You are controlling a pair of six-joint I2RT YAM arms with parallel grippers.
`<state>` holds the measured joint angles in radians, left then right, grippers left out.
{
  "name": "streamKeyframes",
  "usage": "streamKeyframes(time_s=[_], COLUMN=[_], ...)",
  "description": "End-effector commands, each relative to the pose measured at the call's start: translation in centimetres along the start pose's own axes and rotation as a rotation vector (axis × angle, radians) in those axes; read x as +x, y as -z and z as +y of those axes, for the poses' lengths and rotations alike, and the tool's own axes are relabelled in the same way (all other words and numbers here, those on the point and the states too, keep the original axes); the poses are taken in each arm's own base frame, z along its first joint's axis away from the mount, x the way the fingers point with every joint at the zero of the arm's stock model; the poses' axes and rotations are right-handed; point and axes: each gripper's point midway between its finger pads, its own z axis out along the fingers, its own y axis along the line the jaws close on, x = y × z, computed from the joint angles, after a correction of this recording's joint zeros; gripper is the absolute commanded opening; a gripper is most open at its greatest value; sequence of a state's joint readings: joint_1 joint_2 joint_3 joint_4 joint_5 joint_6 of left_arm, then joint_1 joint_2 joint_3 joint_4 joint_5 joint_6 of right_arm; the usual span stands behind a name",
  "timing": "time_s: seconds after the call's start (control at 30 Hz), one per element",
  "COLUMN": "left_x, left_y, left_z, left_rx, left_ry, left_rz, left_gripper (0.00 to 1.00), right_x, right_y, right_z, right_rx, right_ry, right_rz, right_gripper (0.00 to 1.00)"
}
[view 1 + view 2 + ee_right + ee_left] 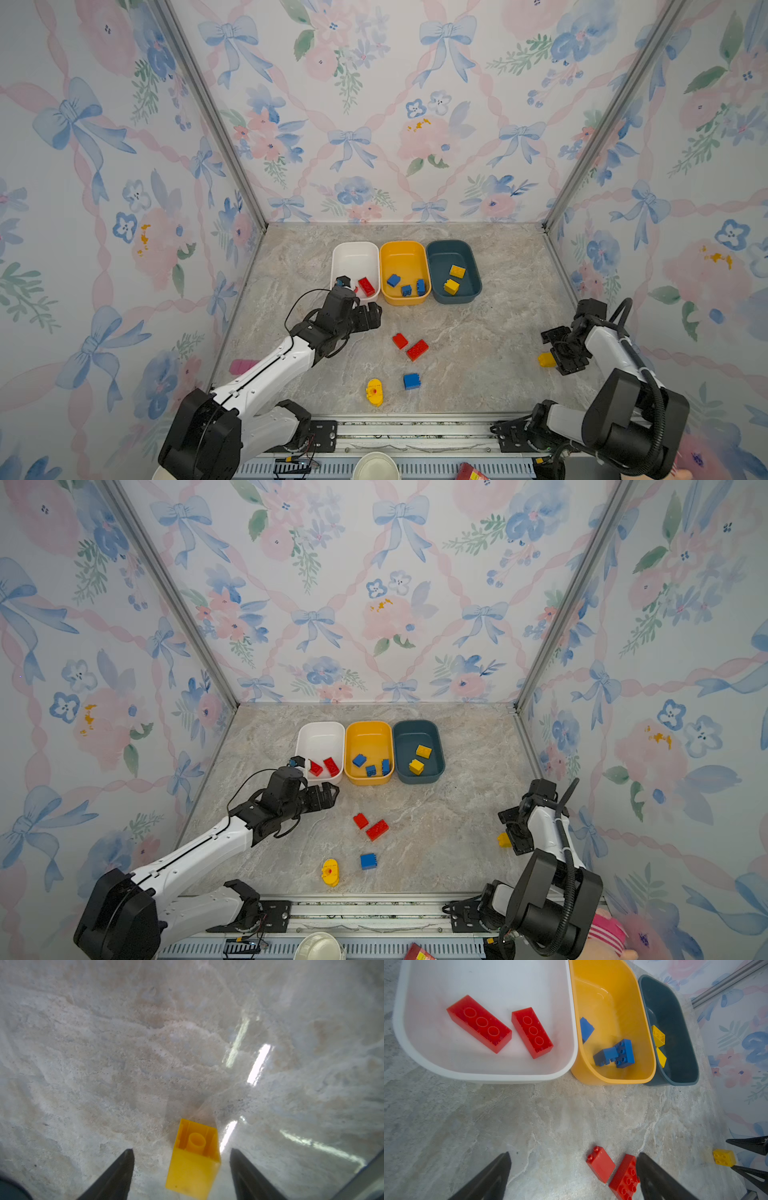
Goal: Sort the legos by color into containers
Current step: 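Lower the right gripper onto the yellow brick and grasp it, then carry the yellow brick with the right gripper into the teal bin and release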
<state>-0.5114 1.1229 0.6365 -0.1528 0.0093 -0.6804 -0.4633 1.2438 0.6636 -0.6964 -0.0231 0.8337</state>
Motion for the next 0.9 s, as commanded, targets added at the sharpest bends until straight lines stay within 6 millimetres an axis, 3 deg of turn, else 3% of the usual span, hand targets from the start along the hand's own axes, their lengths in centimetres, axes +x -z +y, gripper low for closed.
streamKeyframes(time_s=[0.0, 0.53, 0.7, 0.87], left_x=[0.5, 0.8, 0.8, 1.0], left_y=[-0.1, 0.3, 0.5, 0.8], left_z=[0.0, 0.3, 0.4, 0.5], left_rx=[0.005, 0.004, 0.006, 0.013], left_ry=[0.001, 0.020, 0.029, 0.034], left_rz=[0.009, 0.000, -0.007, -0.010], left_gripper=[0.96, 0.96, 0.96, 0.96], right_x=[0.7, 0.5, 0.7, 1.1], right_y=[-0.9, -1.5, -0.8, 0.9], right_z=[-0.9, 0.1, 0.8, 3.0], right_rx=[0.027, 0.001, -0.015, -0.050], right_ry=[-0.021, 0.007, 0.031, 0.107], right_rz=[0.020, 0.017, 0.015, -0.008], right_gripper=[0.71, 0.36, 0.30, 0.29])
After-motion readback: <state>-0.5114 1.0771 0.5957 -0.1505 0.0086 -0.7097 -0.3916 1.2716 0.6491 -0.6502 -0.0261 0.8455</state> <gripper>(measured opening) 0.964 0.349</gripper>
